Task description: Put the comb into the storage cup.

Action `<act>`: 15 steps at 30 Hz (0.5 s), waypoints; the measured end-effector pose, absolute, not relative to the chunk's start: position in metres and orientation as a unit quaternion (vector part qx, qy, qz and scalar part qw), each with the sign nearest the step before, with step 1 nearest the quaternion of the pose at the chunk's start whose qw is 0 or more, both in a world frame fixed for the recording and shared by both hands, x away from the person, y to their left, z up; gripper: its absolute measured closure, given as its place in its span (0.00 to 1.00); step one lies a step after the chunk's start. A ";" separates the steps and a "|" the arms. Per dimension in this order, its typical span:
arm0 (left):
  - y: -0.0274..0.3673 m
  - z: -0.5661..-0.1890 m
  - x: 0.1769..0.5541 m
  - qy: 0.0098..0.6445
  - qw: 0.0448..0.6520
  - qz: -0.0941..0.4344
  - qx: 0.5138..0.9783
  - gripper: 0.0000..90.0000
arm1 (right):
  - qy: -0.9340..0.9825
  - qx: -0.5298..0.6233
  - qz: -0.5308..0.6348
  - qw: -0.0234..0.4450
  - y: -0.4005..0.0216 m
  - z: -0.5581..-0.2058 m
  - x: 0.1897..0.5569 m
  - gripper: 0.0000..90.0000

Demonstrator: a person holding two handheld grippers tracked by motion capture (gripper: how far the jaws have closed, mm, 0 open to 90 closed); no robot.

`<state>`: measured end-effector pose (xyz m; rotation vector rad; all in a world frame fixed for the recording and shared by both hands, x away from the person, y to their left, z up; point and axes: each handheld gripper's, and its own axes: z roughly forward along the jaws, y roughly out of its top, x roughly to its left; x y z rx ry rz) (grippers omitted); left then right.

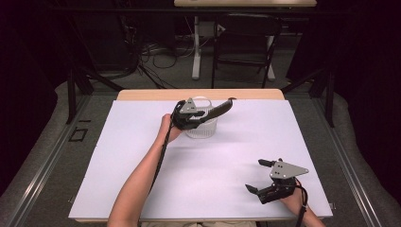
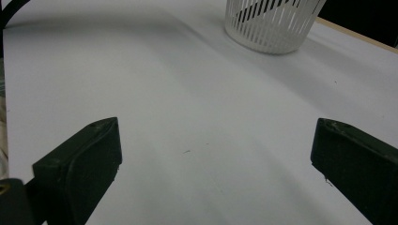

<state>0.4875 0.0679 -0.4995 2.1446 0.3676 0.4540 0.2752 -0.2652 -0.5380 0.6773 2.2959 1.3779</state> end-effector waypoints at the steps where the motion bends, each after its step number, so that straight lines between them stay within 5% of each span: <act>1: 0.069 -0.499 0.487 0.150 0.446 0.181 0.864 0.72 | 0.817 0.240 0.490 0.188 -0.265 -0.538 0.275 0.02; 15: 0.078 -0.483 0.482 0.171 0.472 0.172 0.848 0.44 | 0.816 0.242 0.489 0.189 -0.265 -0.538 0.275 0.02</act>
